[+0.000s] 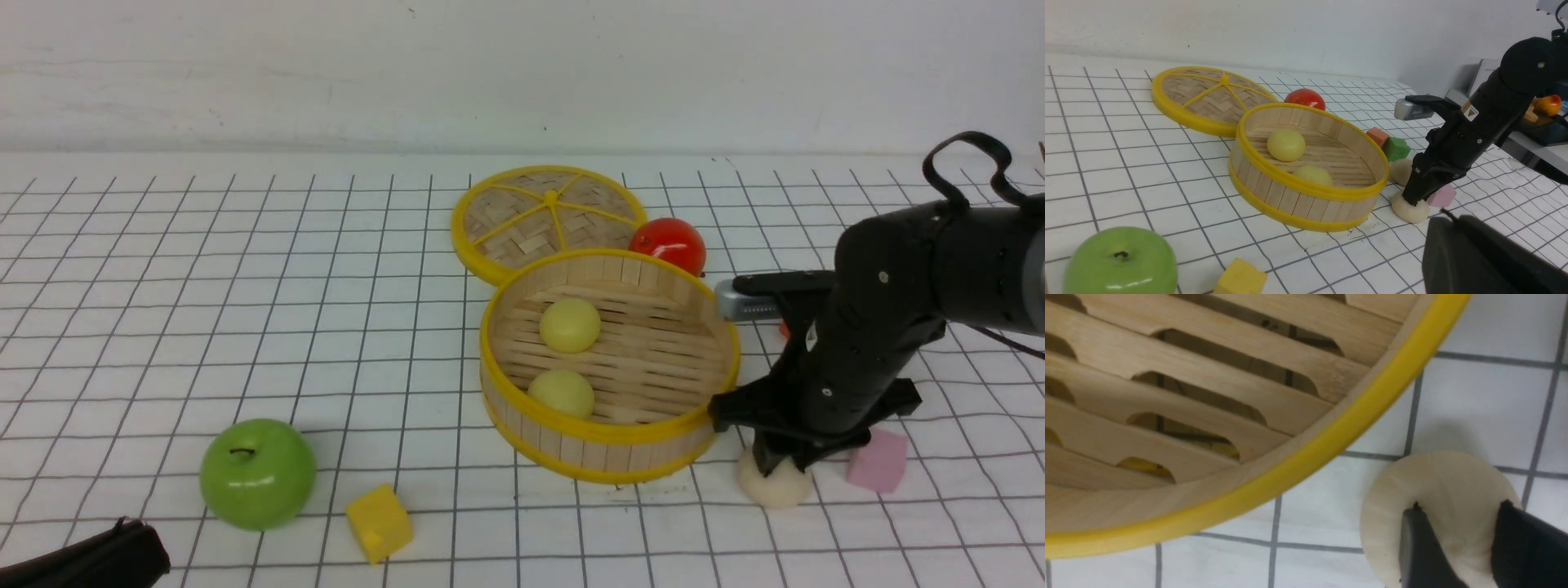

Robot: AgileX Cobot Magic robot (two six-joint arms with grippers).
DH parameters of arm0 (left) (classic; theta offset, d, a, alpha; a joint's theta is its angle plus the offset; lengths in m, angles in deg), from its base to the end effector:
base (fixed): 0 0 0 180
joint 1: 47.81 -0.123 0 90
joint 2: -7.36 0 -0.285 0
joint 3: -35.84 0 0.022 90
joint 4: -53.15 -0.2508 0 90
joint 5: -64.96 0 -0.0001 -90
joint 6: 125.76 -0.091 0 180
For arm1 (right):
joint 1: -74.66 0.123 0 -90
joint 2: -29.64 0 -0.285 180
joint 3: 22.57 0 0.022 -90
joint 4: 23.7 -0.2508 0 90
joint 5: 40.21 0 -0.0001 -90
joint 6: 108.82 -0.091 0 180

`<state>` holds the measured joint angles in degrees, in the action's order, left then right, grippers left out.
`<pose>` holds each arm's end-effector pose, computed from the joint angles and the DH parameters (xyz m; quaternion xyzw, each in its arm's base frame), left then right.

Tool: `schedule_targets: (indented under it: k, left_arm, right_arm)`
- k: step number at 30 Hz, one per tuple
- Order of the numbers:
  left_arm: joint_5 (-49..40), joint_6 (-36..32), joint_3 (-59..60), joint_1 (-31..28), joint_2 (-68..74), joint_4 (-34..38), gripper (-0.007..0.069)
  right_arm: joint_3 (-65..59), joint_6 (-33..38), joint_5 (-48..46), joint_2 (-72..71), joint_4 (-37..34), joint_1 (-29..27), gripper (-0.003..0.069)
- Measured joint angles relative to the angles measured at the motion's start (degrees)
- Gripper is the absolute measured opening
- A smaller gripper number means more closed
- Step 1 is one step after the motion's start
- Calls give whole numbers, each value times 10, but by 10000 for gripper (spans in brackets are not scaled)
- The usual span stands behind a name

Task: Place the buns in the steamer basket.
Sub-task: Use the right arm to grab a steamed stuffed bun, then use the right arm to put the steamed stuffed bun into the steamer

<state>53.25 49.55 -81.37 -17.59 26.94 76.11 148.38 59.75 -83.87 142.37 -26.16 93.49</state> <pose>0.0549 -0.0403 0.2685 0.1053 0.7187 -0.3059 0.6155 0.3377 0.1180 0.1844 -0.0505 0.9905 0.0492 0.1179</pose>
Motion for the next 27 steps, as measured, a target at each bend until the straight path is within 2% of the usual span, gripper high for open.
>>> schedule_targets:
  k: [3, 6, 10, 20, 27]
  left_arm:
    - [0, 0, 0, 0, 0, 0, -10]
    - [0, 0, 0, 0, 0, 0, -6]
    - [0, 0, 0, 0, 0, 0, -3]
    - [5, 0, 0, 0, 0, 0, -3]
    - [9, 0, 0, 0, 0, 0, -3]
  right_arm:
    - [0, 0, 2, 2, 0, 0, 251]
    - [0, 5, 2, 3, 5, 0, 196]
    - [0, 40, 0, 1, 7, 0, 25]
    - [9, 52, -42, -81, 5, 7, 7]
    - [69, 110, 11, -100, -88, 17, 7]
